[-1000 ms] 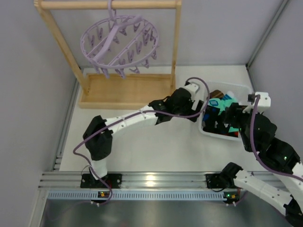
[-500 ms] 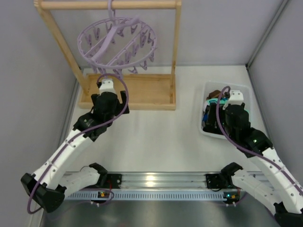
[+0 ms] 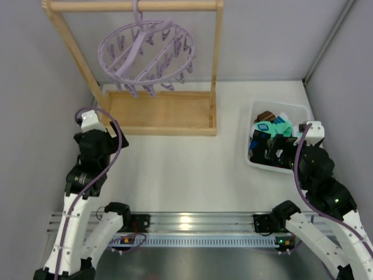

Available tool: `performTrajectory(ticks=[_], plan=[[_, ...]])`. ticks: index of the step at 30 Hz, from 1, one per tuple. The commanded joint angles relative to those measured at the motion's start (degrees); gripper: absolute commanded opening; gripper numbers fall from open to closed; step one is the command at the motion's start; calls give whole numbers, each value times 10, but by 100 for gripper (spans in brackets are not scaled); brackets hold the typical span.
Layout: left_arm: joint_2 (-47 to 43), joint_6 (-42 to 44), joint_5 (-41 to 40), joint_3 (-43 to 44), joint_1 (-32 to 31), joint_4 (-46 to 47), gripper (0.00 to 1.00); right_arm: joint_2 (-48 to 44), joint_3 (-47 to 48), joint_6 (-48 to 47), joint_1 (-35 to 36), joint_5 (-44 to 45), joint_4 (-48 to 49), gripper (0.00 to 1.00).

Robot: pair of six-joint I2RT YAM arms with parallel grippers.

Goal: Remove the socks clipped to the hanger

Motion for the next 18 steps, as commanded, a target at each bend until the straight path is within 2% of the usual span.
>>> performTrajectory(ticks=[1, 6, 9, 12, 18], plan=[[-38, 36, 67, 2, 36, 36, 98, -1, 31, -20, -5, 5, -28, 100], [-142, 42, 64, -73, 36, 38, 98, -10, 32, -20, 0, 26, -34, 99], [-191, 35, 79, -90, 35, 39, 98, -17, 26, -25, 2, 27, -32, 100], [-210, 31, 72, -89, 34, 41, 98, -16, 28, -24, 4, 27, -39, 100], [-184, 31, 99, -90, 21, 41, 98, -35, 15, -25, 6, 24, -39, 99]])
